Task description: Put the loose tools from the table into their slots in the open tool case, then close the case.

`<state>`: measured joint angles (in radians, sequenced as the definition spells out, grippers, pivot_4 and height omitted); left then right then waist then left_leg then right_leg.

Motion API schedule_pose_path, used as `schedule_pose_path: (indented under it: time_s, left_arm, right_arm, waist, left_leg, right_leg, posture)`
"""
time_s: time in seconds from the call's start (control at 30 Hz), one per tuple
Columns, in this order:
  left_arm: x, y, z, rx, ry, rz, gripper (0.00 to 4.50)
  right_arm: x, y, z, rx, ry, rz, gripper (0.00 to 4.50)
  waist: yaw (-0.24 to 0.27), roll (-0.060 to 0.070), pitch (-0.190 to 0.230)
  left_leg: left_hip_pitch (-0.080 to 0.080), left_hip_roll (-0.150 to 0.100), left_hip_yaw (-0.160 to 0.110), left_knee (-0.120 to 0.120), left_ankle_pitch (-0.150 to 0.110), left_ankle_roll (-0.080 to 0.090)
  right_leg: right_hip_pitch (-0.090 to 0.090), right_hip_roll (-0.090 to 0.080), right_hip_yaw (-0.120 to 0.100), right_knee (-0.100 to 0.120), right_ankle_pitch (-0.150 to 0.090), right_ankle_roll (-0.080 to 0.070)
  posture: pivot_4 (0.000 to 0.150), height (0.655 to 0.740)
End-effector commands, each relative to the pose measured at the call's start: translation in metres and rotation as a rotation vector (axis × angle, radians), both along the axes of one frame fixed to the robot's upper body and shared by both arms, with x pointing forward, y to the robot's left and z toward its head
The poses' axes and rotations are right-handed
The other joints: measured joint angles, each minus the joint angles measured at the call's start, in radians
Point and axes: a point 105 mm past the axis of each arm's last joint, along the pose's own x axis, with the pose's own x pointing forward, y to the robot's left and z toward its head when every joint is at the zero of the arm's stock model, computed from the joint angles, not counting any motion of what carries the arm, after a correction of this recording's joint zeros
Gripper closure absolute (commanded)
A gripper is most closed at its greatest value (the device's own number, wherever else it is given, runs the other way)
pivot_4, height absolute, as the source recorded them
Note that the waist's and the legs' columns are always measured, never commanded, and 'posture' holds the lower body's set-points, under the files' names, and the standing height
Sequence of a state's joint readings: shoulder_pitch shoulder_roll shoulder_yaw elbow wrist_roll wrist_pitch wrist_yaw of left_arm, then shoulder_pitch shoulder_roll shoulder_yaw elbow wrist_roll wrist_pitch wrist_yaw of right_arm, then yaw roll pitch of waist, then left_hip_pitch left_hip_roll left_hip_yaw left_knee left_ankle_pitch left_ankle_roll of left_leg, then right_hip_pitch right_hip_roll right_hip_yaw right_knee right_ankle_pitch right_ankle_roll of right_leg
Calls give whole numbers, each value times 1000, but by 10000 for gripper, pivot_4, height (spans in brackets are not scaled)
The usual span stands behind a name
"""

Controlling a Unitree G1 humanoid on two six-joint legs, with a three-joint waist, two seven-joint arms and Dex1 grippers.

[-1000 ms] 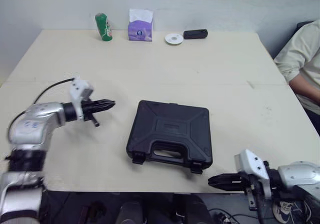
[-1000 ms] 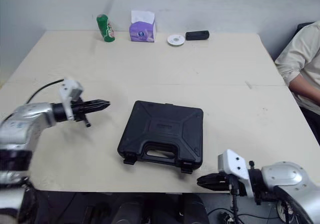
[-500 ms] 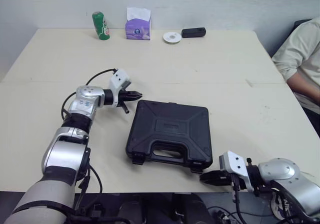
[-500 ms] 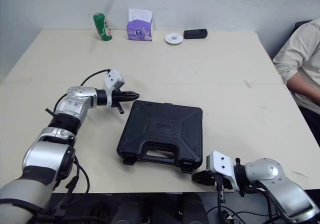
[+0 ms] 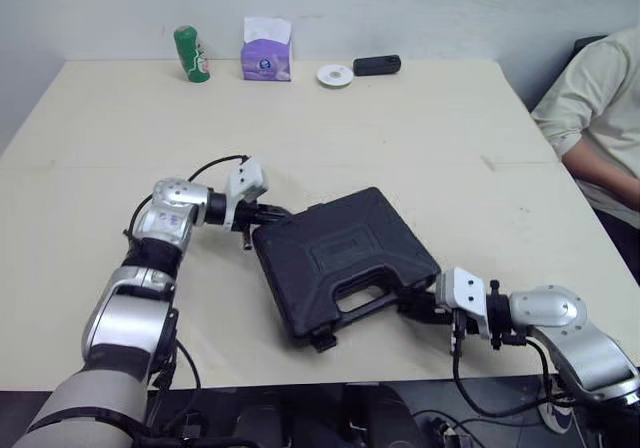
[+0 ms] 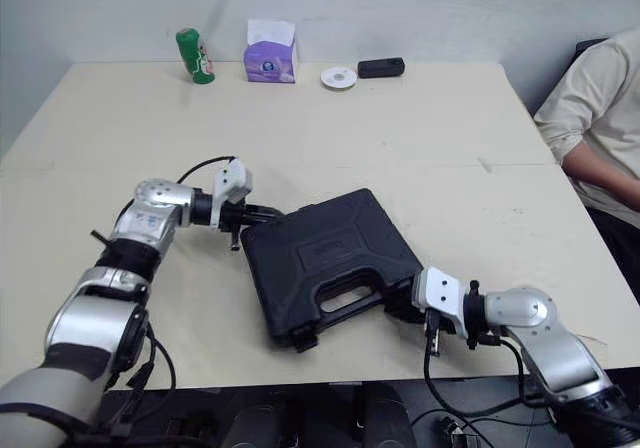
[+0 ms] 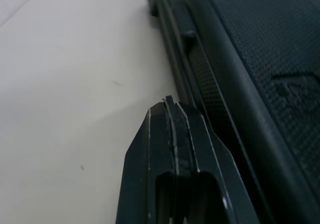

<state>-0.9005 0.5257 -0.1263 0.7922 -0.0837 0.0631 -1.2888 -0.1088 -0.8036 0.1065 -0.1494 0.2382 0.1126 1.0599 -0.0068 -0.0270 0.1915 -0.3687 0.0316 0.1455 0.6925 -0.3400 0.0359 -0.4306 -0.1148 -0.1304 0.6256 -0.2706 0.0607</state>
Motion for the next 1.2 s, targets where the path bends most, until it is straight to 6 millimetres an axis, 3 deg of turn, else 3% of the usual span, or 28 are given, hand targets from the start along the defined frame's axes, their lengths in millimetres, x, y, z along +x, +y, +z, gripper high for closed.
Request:
schedule_pose_path:
  time_s: [0.03, 0.17, 0.37, 0.53, 0.63, 0.8, 0.93, 1.07, 1.2]
  left_arm:
    - [-33, -1, -1, -3, 20, -121, 44681]
    - [-58, -1, 1, -25, 30, -121, 44681]
    - [-55, 2, 26, -45, -22, -65, 44681]
    - [-49, -43, 86, -226, -51, -186, 44681]
    - [-42, -85, 94, -258, -57, -261, 44681]
    - [-21, -152, 67, -150, -43, -257, 44681]
    - [-33, -185, 50, -94, -47, -382, 44681]
    - [-24, -193, 29, 9, -84, -347, 44681]
    - [-26, -174, -18, 280, -103, -418, 44681]
  right_arm:
    - [23, -27, 3, -52, -85, -152, 45000]
    - [20, -34, 9, -44, -75, -169, 45000]
    - [17, -49, 20, -41, -79, -236, 45000]
    - [25, -63, 34, 22, -92, -378, 45000]
    - [28, -63, 37, 60, -94, -429, 45000]
    - [22, -50, 40, 95, -91, -421, 45000]
    - [19, -39, 45, 111, -102, -407, 45000]
    - [17, -35, 49, 119, -107, -408, 45000]
    - [14, -30, 53, 126, -113, -399, 45000]
  waist:
    - [-4, 0, 0]
    - [10, 1, 0]
    - [28, 1, 0]
    - [34, 1, 0]
    - [32, 2, -1]
    - [30, 3, -2]
    - [17, 4, -1]
    - [17, 4, -1]
    - [18, 4, -1]
  left_leg:
    - [0, 0, 0, 0, 0, 0]
    - [-1, 0, -1, 1, 0, 0]
    - [-2, 0, -3, 4, -2, 1]
    - [-4, -1, -4, 5, -2, 1]
    - [-4, -1, -3, 5, -1, 2]
    - [-3, -1, -2, 5, -1, 3]
    - [-3, 0, -1, 4, -1, 3]
    - [-3, 0, -1, 4, -1, 3]
    - [-3, 0, -2, 4, -2, 4]
  right_leg:
    - [0, 0, 0, 1, 0, 0]
    - [0, -1, 0, 2, 0, 0]
    - [1, -2, -1, -1, 0, 0]
    - [1, -2, -2, 0, 0, 1]
    - [2, 0, -2, 0, 1, 2]
    - [2, 2, -1, -2, 1, 2]
    - [0, 2, 0, -3, 1, 2]
    - [0, 1, 0, -3, 1, 2]
    - [1, 0, 0, -4, 1, 2]
  posture:
    - [1500, 7316]
    - [1500, 7316]
    - [1500, 7316]
    - [1500, 7316]
    - [1500, 7316]
    - [1500, 7316]
    - [1500, 7316]
    - [1500, 7316]
    - [1500, 7316]
